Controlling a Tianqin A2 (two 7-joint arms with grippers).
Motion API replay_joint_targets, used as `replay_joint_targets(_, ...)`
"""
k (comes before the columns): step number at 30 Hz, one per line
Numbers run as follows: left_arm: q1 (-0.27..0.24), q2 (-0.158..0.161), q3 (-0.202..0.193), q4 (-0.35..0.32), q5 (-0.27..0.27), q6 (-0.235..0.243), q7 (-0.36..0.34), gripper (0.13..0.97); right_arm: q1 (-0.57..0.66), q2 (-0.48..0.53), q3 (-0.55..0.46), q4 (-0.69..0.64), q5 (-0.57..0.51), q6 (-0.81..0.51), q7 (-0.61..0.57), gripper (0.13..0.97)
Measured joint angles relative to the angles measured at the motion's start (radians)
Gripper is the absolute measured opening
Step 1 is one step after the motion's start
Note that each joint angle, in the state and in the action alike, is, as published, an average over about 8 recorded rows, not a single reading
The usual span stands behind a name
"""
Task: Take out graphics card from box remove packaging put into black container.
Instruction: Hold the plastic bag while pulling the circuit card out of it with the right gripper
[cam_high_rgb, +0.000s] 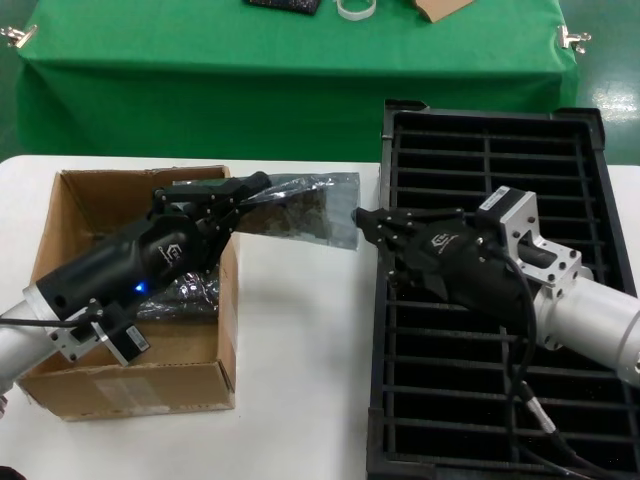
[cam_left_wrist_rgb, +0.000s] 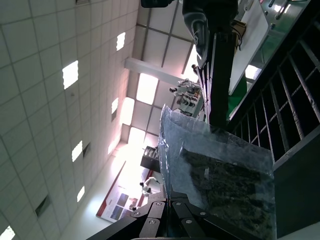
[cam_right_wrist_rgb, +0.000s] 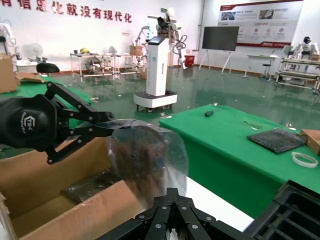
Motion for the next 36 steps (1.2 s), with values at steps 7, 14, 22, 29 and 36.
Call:
replay_joint_targets(7,-0.002,0.006,-0.005,0.0,-0.003,0.007,-0.003,0.139,0.023,-0.012,-0.017,-0.032,0.04,-0.014,-0.037,0.132)
replay_joint_targets(14,0.0,0.005,-0.006,-0.001,-0.002,0.023,-0.027,0.139,0.041,-0.016,-0.029,-0.064,0.07,-0.021,-0.06,0.132)
replay_joint_targets(22,0.002,-0.003,0.0,-0.003,0.002,0.035,-0.063,0.139,0.049,-0.016,-0.036,-0.085,0.096,-0.018,-0.077,0.131)
replay_joint_targets(29,0.004,-0.008,0.01,-0.006,0.002,0.038,-0.085,0.139,0.051,-0.015,-0.041,-0.092,0.107,-0.011,-0.084,0.13)
replay_joint_targets(36,0.005,-0.008,0.013,-0.005,0.002,0.038,-0.087,0.139,0.051,-0.01,-0.051,-0.087,0.103,-0.01,-0.077,0.137)
